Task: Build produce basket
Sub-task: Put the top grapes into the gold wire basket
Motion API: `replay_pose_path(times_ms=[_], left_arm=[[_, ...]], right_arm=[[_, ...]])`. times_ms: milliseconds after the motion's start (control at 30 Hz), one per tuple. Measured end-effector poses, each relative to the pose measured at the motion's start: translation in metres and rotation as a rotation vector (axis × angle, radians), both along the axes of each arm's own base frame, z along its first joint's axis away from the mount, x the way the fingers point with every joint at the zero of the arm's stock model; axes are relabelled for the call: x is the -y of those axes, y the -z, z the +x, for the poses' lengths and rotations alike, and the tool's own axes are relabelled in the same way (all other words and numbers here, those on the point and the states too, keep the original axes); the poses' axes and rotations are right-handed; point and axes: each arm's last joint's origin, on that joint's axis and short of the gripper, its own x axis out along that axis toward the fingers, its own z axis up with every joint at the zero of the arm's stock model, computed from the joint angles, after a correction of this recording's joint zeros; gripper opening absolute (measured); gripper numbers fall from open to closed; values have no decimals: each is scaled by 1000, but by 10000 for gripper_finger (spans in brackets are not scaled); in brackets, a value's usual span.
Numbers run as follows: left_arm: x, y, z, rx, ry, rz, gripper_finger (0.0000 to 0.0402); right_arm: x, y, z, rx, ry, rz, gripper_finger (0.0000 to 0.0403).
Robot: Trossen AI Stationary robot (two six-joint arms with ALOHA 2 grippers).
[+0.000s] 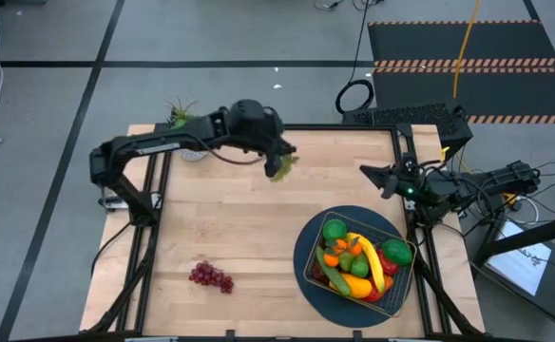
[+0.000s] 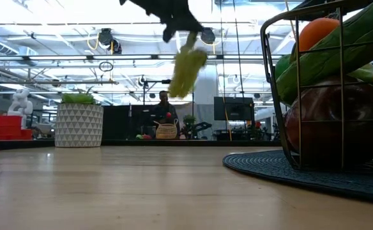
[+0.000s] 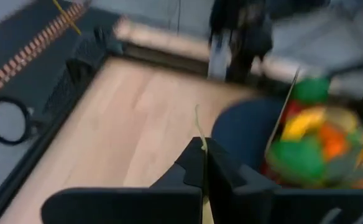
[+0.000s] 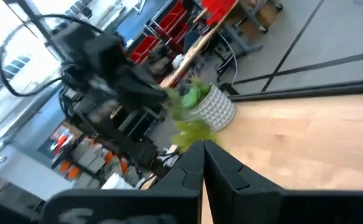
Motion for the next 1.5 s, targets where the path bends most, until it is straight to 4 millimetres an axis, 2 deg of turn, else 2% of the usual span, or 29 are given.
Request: replay_pose_path(times_ms=[200, 500, 700, 967, 1133, 1500], left_arm=[[2, -35, -14, 201, -110, -180, 1], [4, -60, -28, 347, -261, -608, 1], [6, -81, -27, 521, -183, -815, 1], [5, -86, -27, 585, -230, -930, 1], [4, -87, -27, 617, -269, -988, 1], [7, -83, -26, 594, -332, -1024, 1]], right_arm=[[1, 0, 2, 18, 73, 27, 0], [0, 5, 10, 28, 126, 96, 0], [-3, 8, 15, 57, 81, 205, 0], [-7, 2, 18, 100, -90, 240, 0], [-8, -3, 16, 106, -158, 168, 0], [-10, -14, -3, 127, -405, -11, 0]])
